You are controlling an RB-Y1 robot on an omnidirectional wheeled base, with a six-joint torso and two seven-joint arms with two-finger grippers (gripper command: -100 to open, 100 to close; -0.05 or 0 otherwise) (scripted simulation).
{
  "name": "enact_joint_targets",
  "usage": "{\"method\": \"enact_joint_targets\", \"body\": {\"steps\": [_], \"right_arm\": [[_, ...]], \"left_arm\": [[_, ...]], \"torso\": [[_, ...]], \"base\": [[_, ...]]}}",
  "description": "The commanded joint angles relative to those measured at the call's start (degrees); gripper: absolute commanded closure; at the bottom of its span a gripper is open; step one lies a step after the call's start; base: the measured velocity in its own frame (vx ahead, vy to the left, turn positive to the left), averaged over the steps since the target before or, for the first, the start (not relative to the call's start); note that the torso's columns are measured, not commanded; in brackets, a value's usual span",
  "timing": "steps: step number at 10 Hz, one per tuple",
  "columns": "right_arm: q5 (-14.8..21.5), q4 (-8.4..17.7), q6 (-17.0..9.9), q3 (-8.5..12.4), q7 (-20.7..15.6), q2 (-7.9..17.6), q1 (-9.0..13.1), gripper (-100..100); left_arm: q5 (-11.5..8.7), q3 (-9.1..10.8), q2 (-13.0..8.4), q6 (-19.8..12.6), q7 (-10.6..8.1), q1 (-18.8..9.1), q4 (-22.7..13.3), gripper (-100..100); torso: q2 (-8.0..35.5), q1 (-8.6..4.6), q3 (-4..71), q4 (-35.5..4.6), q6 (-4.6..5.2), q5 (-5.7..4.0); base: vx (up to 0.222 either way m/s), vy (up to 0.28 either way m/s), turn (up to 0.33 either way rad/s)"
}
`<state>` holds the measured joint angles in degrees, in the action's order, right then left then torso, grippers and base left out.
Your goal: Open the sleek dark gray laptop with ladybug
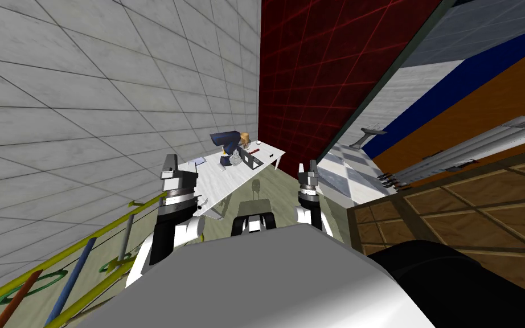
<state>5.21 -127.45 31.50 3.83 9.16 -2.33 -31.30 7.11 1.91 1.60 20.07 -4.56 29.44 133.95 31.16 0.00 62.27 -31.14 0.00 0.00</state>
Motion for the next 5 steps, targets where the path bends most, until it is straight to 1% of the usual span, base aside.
{"method": "enact_joint_targets", "body": {"steps": [1, 2, 3, 5], "right_arm": [[0.00, 0.00, 0.00, 0.00, 0.00, 0.00, 0.00, 0], [0.00, 0.00, 0.00, 0.00, 0.00, 0.00, 0.00, 0], [0.00, 0.02, 0.00, 0.00, 0.00, 0.00, -0.01, 0], [0.00, 0.03, 0.00, -0.01, 0.00, -0.01, -0.02, 0]], "left_arm": [[0.00, 0.00, 0.00, 0.00, 0.00, 0.00, 0.00, 0], [-0.31, 0.15, -2.67, -0.16, -0.20, 0.02, -0.27, -100], [-0.61, 0.29, -4.37, -0.33, -0.40, 0.04, -0.54, -100], [-1.47, 0.71, -7.22, -0.80, -0.97, 0.09, -1.35, -100]], "torso": [[4.23, 0.00, 8.46, -4.23, 0.00, 0.00], [8.46, 0.00, 16.92, -8.46, 0.00, 0.00], [10.33, -0.03, 20.90, -10.33, 0.00, 0.00], [10.87, -0.15, 22.36, -11.02, 0.00, -0.04]], "base": [[0.000, 0.000, 0.000], [0.027, -0.016, 0.020], [0.059, -0.039, 0.029], [0.098, -0.076, 0.036]]}}
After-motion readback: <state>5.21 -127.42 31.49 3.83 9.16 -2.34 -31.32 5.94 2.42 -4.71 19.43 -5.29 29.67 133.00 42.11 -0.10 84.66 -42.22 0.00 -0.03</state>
